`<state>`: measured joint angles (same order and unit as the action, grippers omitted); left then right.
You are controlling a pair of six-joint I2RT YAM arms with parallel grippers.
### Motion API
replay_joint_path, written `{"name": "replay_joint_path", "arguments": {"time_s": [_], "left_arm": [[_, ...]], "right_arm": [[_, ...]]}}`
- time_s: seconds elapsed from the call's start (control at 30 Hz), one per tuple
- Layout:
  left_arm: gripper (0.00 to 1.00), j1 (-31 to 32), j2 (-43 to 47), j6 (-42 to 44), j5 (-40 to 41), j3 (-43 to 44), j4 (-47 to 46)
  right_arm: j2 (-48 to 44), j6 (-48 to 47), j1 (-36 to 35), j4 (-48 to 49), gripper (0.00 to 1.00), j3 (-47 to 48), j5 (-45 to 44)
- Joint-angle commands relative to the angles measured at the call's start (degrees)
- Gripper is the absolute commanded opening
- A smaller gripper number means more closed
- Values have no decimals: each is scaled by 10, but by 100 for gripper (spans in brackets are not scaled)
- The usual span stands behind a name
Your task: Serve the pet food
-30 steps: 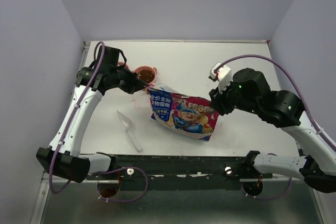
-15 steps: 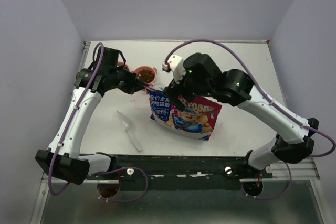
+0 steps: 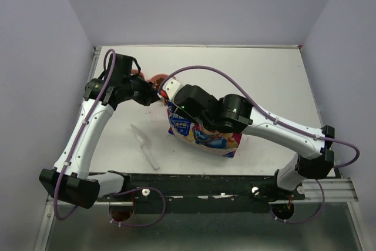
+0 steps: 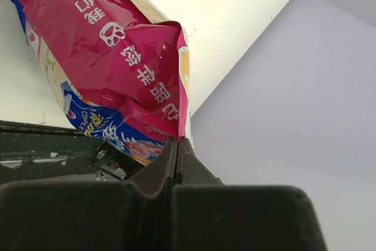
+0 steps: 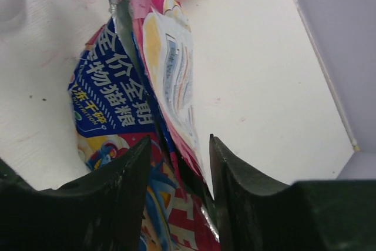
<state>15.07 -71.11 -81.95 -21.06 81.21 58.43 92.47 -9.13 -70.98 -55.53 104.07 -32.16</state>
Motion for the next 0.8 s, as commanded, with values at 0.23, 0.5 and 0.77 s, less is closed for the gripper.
{"name": "replay_joint_path", "arguments": {"time_s": [0.23, 0.5, 0.77], "left_arm": [[0, -4, 28, -12, -11, 3, -44], [0, -4, 27, -10, -7, 5, -40], [0, -4, 31, -8, -5, 7, -37]], "right_arm": [[-23, -17, -1, 21, 39, -34, 24], [-12, -27, 8, 18, 21, -19, 11], [-35, -28, 29, 19, 0, -23, 38]]}}
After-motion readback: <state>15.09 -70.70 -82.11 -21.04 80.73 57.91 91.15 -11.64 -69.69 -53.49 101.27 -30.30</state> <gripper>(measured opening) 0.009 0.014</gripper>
